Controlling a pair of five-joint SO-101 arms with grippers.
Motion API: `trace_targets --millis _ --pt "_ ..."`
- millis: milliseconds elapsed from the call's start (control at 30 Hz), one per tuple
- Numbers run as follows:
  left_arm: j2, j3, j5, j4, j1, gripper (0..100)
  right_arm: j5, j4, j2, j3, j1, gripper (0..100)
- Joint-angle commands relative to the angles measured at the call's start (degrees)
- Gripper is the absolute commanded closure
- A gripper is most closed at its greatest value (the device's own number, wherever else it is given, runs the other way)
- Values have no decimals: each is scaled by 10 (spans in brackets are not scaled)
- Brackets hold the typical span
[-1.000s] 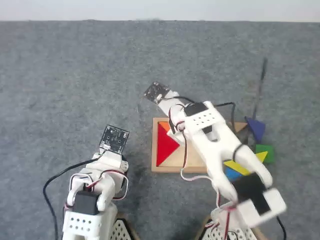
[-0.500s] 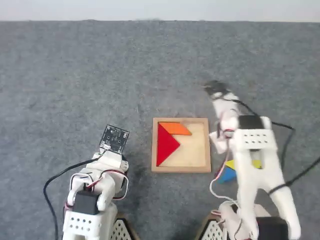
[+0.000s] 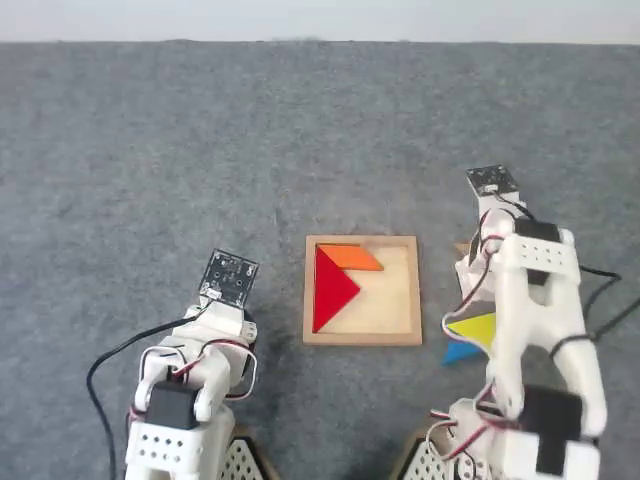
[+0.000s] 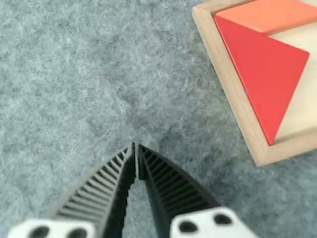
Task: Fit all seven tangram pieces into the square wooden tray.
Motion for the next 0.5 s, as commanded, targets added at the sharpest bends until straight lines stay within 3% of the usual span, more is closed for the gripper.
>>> trace_targets --millis 0,300,467 --pt "-12 -7 3 3 -3 987 -55 -10 41 -82 3 875" --pt "-12 -7 3 3 -3 987 -101 -5 133 -177 -38 875" --pt "-12 -7 3 3 -3 987 -198 -5 183 -212 -92 877"
